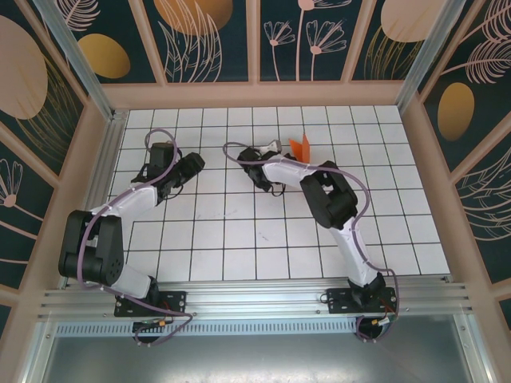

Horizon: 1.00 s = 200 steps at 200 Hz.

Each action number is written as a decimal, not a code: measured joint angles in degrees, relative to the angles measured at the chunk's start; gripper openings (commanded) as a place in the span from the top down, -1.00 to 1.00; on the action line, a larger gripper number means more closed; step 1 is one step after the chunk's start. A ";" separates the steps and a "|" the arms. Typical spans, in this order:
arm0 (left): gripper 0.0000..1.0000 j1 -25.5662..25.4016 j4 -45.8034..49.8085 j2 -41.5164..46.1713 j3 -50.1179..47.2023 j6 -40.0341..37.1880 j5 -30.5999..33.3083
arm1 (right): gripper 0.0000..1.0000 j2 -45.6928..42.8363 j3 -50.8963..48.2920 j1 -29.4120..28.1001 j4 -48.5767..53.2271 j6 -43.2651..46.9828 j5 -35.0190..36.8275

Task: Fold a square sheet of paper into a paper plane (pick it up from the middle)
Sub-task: Turn over the paper at the center of the table.

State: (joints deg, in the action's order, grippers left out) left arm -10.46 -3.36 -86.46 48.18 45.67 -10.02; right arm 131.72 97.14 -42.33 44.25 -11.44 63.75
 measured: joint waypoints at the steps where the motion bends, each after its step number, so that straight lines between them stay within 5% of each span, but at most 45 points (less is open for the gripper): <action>1: -0.36 0.02 0.00 0.02 0.00 0.02 0.00 | 0.97 0.11 0.04 -0.13 0.02 -0.04 -0.09; 41: -0.39 1.92 0.70 3.17 -0.09 0.28 1.55 | 0.89 1.86 2.10 -4.37 0.74 -1.36 -4.33; 136: -0.56 3.45 4.31 7.58 -0.07 1.11 6.10 | 0.35 2.16 7.10 -9.62 -0.72 -3.74 -24.83; 200: -0.59 3.45 5.97 8.41 -0.07 1.31 8.04 | 0.09 -14.40 -0.72 -10.58 -12.83 -2.43 -52.72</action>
State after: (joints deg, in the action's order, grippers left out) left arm -7.01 2.61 -78.04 48.12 46.98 -1.98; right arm 117.32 96.42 -52.90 31.42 -13.87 11.03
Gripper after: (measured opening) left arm 0.795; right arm 0.444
